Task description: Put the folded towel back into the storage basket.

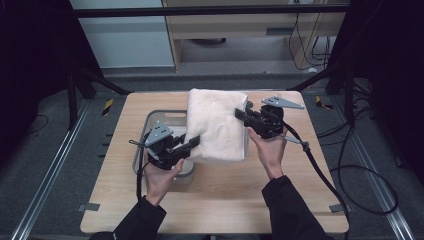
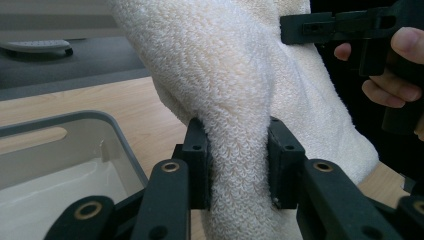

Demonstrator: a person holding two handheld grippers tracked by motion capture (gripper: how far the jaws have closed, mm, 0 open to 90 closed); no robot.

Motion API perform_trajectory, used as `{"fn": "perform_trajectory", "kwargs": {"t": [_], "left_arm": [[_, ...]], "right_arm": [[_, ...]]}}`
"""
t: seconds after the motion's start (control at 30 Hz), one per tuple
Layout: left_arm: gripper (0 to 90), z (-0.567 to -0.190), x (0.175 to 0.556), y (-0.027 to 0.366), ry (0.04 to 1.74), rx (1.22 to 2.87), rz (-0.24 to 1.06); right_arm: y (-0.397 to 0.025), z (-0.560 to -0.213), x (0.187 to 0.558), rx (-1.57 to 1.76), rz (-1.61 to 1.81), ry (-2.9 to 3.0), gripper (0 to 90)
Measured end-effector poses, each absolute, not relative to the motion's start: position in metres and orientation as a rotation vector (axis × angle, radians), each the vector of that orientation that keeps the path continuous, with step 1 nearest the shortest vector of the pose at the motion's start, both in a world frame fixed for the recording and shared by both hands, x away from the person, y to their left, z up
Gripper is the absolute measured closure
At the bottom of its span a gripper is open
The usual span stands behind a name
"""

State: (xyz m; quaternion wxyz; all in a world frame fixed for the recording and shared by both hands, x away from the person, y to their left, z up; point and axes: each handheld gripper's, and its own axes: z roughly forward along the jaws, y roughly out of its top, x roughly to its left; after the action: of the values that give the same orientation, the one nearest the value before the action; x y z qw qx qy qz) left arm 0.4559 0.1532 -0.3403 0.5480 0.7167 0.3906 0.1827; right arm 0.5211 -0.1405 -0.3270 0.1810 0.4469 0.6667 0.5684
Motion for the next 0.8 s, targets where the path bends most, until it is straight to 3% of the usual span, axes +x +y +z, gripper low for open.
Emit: {"fn": "perform_trajectory", "kwargs": {"t": [0.8], "left_arm": [[66.9, -0.333, 0.45, 0.2, 0.954, 1.653, 0.475]], "right_arm": [[-0.092, -0.314, 0.525, 1.201, 1.63, 1.9, 72.0]]}}
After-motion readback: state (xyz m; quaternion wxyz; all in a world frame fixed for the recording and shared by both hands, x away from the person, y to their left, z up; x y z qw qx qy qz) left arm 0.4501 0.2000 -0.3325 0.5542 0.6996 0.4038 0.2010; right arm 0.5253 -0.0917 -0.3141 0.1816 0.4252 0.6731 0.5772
